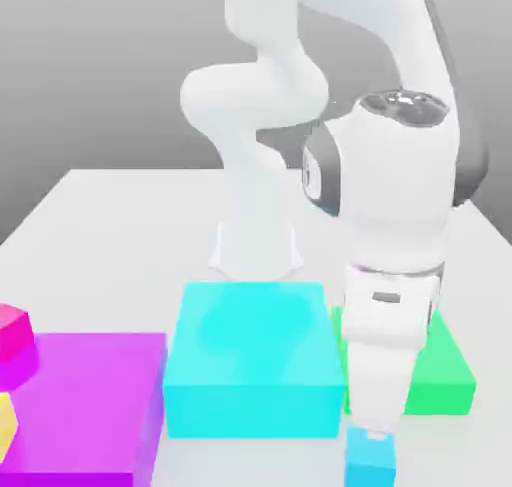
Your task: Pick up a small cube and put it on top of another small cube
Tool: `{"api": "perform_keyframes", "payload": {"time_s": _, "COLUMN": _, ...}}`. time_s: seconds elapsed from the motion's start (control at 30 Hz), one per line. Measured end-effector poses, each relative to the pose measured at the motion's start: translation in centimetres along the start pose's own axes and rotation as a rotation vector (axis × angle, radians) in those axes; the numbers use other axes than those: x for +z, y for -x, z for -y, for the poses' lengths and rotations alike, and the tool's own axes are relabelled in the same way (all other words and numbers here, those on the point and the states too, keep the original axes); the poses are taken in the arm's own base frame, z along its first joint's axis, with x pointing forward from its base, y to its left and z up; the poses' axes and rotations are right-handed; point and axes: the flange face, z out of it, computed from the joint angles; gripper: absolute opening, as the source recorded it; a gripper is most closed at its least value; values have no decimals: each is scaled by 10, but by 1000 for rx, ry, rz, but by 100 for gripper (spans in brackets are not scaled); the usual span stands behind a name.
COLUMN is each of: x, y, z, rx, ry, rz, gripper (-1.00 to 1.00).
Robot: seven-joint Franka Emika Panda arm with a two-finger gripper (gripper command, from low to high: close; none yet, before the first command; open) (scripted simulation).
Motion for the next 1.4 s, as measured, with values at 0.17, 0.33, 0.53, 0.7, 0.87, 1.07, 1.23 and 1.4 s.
{"api": "perform_keyframes", "payload": {"time_s": 0.17, "x": 65, "y": 3, "z": 3, "rx": -27, "ry": -4, "rz": 15, "gripper": -100}}
{"api": "perform_keyframes", "payload": {"time_s": 0.33, "x": 66, "y": 3, "z": 3, "rx": -27, "ry": -4, "rz": 17, "gripper": -100}}
{"api": "perform_keyframes", "payload": {"time_s": 0.53, "x": 21, "y": 2, "z": 3, "rx": -28, "ry": -5, "rz": 17, "gripper": -100}}
{"api": "perform_keyframes", "payload": {"time_s": 0.7, "x": -26, "y": 16, "z": 45, "rx": -50, "ry": -21, "rz": 13, "gripper": -100}}
{"api": "perform_keyframes", "payload": {"time_s": 0.87, "x": -61, "y": 42, "z": 105, "rx": -104, "ry": -33, "rz": 12, "gripper": -100}}
{"api": "perform_keyframes", "payload": {"time_s": 1.07, "x": -91, "y": 88, "z": 149, "rx": -125, "ry": -30, "rz": 15, "gripper": -100}}
{"api": "perform_keyframes", "payload": {"time_s": 1.23, "x": -106, "y": 131, "z": 183, "rx": -156, "ry": -14, "rz": 16, "gripper": -100}}
{"api": "perform_keyframes", "payload": {"time_s": 1.4, "x": -70, "y": 141, "z": 190, "rx": -163, "ry": -6, "rz": 17, "gripper": -100}}
